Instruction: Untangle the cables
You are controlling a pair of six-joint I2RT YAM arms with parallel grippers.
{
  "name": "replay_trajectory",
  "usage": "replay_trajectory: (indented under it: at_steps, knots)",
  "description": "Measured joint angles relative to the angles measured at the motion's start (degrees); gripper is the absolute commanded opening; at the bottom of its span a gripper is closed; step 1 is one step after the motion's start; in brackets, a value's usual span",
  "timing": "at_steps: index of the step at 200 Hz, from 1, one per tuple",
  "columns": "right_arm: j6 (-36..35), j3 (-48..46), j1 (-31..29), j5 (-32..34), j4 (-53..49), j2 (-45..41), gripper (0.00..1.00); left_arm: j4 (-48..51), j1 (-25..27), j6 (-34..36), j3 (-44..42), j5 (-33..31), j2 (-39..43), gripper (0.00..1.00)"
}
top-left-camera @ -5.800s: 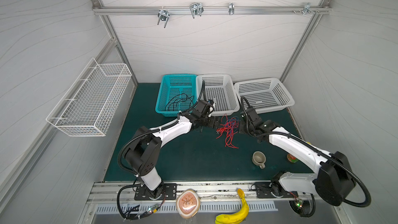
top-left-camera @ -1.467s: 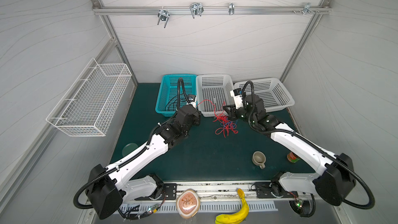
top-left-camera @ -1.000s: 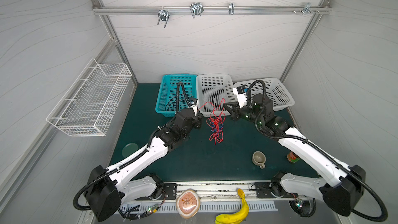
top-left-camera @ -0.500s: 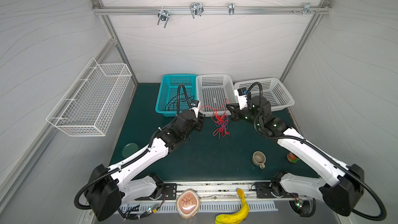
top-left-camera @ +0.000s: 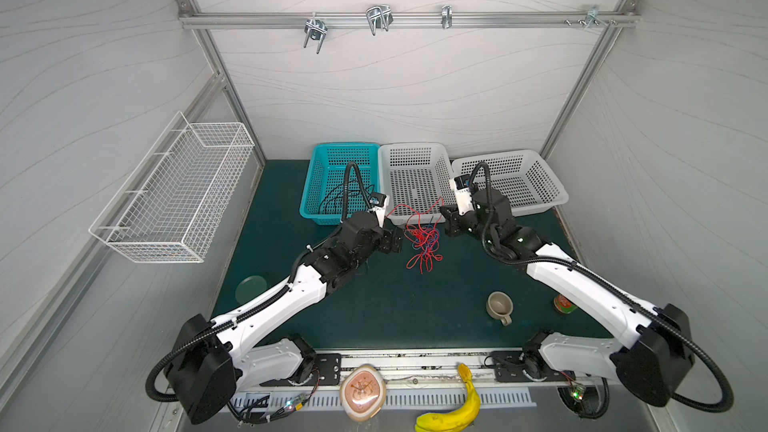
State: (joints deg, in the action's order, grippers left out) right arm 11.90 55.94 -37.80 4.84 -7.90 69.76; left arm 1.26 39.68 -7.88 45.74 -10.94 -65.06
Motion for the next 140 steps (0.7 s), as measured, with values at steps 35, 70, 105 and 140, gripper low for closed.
replay_trajectory:
  at_steps: [35,70,105,140]
  knots:
    - [-0.9,0.0,2.1,0.9,-0.7,1.1,0.0,-1.4,0.0,2.2,-3.2,3.4,5.6,0.99]
    - [-0.8,-0.2,4.0,2.1,-1.7,1.5,0.0,-4.4,-0.1,3.8,-3.9,5.5,9.9,0.99]
    - [-1.4,-1.5,4.1,-0.9,-0.7,0.4,0.0,-5.0,-0.6,5.9,-2.8,5.5,7.4,0.98]
    - [-3.4,-5.4,4.1,-7.6,2.3,-6.1,0.0,-5.8,-2.9,6.8,-0.9,6.4,4.9,0.99]
